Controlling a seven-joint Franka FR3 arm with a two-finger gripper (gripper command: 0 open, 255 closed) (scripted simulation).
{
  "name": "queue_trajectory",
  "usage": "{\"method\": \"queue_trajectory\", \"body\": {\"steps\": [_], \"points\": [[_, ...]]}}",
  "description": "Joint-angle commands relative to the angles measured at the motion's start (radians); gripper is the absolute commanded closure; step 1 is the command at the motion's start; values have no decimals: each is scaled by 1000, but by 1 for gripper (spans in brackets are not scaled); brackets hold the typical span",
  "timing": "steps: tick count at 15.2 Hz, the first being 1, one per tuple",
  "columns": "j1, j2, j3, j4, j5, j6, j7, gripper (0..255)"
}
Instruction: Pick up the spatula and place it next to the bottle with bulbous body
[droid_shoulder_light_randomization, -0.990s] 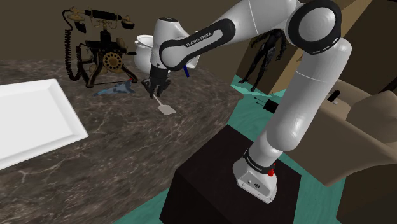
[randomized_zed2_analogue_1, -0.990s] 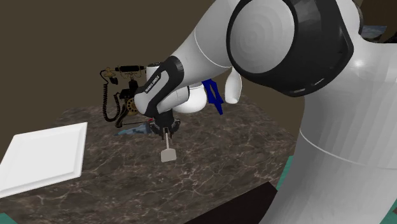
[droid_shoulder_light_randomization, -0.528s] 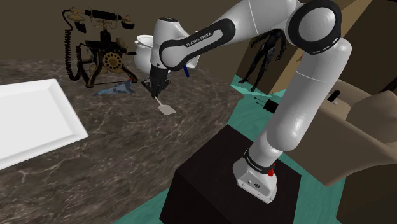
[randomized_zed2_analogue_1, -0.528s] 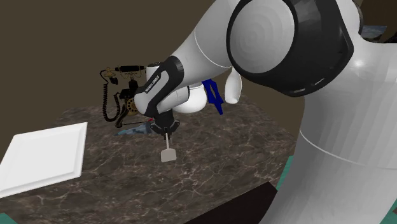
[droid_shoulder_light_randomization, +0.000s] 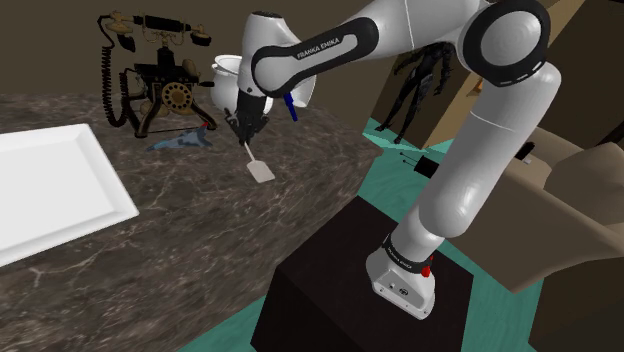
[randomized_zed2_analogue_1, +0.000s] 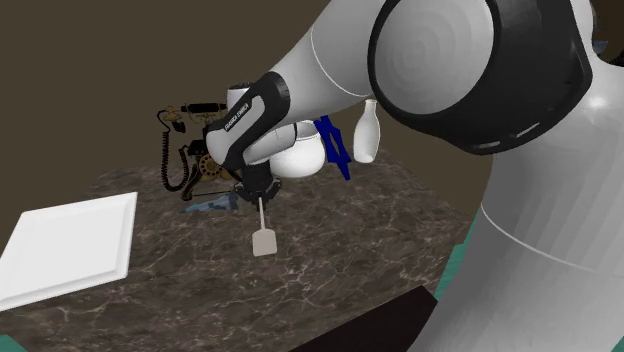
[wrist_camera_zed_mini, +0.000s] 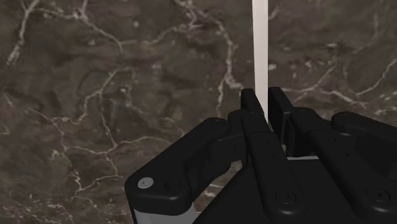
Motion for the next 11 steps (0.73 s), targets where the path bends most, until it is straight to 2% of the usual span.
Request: {"method": "queue_trajectory", "body": {"steps": [1,11], "points": [[-1,-15,1,10,6,-25,-5,255],[-2,-72,1,82,26,-153,-21,255]]}}
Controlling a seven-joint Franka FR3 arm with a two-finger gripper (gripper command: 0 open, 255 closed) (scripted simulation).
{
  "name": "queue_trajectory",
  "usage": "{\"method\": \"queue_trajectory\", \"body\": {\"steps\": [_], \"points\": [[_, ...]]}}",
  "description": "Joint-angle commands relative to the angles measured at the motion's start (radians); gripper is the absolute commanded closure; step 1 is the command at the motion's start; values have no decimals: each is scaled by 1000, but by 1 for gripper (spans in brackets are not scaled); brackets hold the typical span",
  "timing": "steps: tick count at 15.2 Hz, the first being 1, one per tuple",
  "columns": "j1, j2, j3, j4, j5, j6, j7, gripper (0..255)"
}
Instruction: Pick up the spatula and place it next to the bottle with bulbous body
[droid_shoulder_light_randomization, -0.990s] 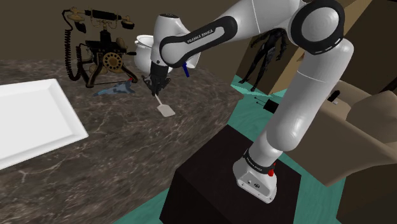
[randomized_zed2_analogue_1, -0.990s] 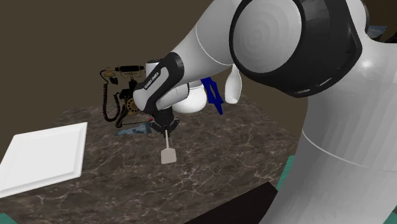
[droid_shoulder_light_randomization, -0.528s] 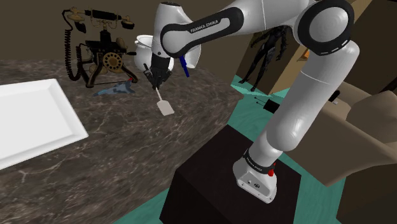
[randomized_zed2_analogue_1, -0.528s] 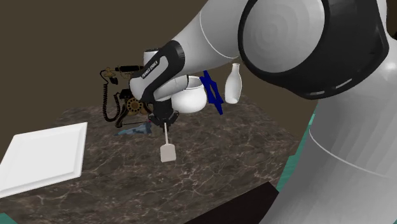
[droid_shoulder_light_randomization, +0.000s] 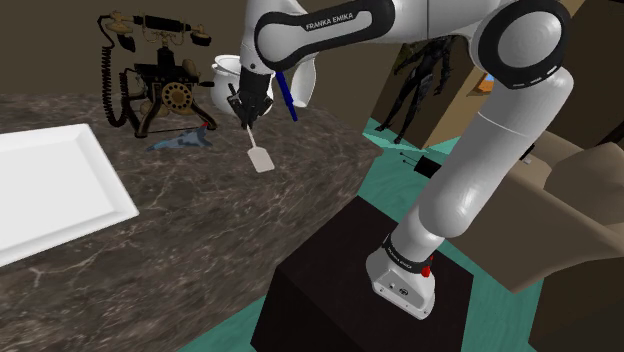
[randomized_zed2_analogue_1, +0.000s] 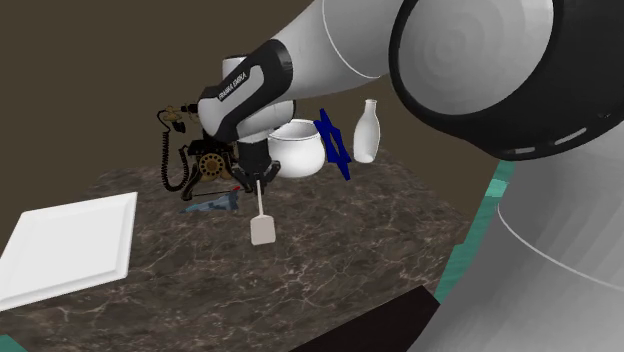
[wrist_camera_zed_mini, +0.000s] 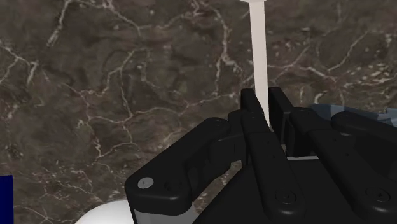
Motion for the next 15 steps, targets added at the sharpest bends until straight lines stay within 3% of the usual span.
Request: {"method": "queue_trajectory", "body": {"steps": [1,15], "points": [[0,-10,0,19,3,-28,-3,255],[-1,-53,-1,160,17,-211,-16,255]]}}
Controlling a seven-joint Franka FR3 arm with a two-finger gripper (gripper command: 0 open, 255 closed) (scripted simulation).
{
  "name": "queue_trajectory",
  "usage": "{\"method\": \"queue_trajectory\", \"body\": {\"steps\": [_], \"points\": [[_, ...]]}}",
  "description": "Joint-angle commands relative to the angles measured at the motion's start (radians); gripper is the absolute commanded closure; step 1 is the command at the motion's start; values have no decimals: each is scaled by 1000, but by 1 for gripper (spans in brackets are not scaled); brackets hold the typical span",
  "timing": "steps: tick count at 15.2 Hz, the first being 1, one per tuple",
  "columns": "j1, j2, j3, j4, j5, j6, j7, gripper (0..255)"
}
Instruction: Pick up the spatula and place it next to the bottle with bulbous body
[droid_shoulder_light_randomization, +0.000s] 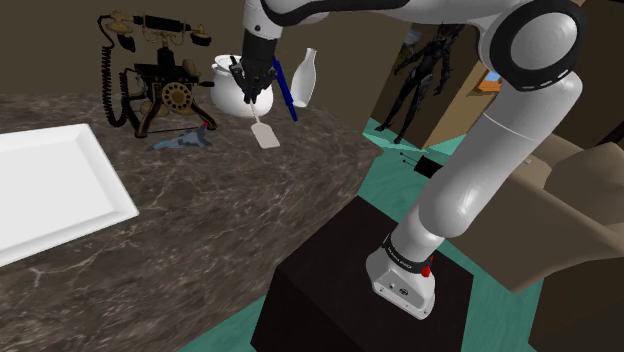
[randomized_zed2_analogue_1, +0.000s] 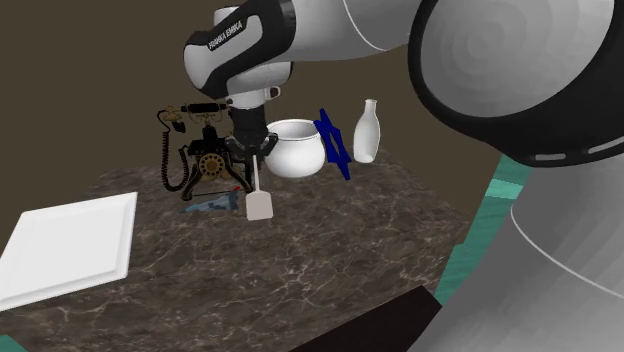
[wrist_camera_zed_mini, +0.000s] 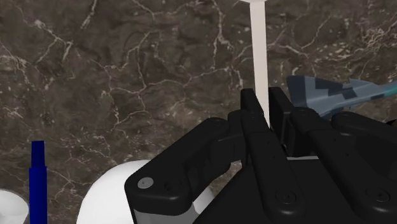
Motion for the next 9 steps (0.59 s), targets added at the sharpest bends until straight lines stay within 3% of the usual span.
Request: {"method": "queue_trajectory", "body": {"steps": [1,9], "points": [[0,-5,-1,23,1,-28,-2,255],[-1,-8,-1,126,3,-135,-5,255]]}}
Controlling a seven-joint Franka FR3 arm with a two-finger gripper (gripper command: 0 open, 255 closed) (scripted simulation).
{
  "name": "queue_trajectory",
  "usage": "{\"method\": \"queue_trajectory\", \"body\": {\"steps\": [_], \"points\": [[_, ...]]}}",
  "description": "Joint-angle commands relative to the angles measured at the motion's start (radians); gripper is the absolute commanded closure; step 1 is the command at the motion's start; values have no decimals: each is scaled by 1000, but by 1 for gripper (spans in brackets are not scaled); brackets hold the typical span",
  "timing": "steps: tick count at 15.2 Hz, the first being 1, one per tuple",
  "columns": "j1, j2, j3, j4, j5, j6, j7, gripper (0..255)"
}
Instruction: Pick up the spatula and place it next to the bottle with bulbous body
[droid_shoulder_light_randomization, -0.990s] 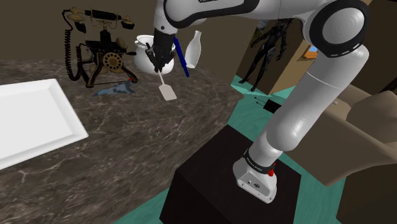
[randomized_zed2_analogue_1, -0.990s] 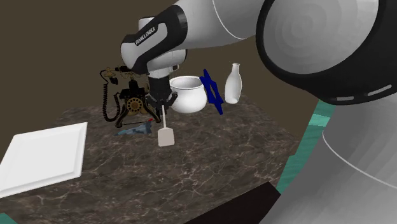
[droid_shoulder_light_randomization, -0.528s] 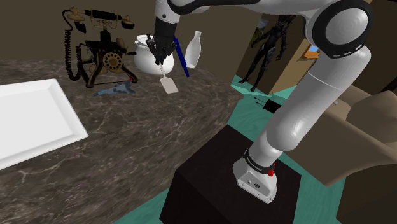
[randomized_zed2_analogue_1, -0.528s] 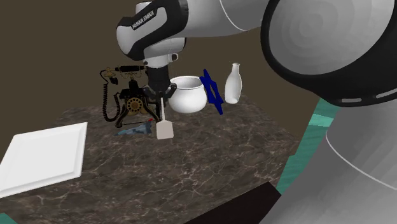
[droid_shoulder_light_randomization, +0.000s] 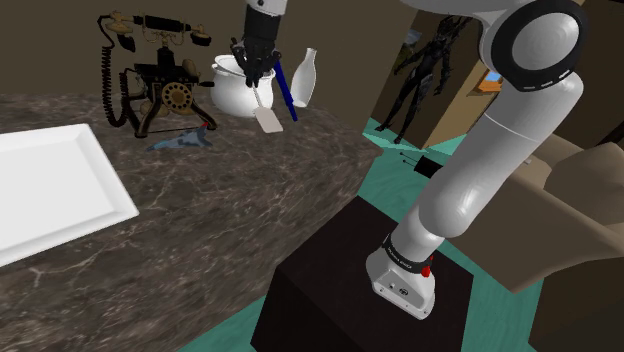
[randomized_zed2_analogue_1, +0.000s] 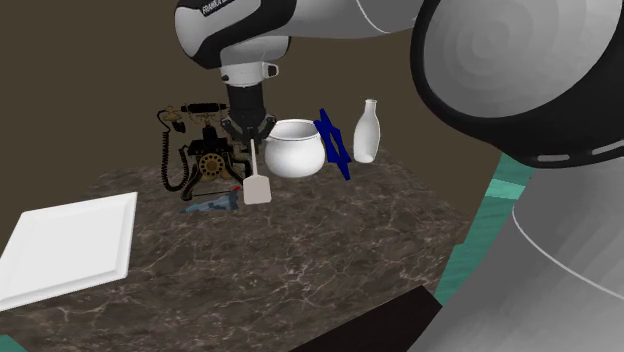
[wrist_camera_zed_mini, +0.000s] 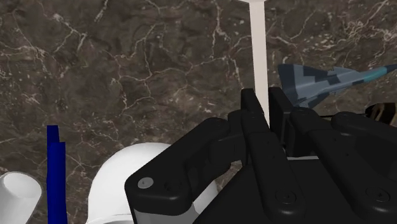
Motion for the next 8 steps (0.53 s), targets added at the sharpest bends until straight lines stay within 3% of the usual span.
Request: {"method": "queue_trajectory", "body": {"steps": [1,8], "points": [[-1,-2,-1,28,1,-30,-2,255],[0,9,0,135,-1,-127,-3,255]]}}
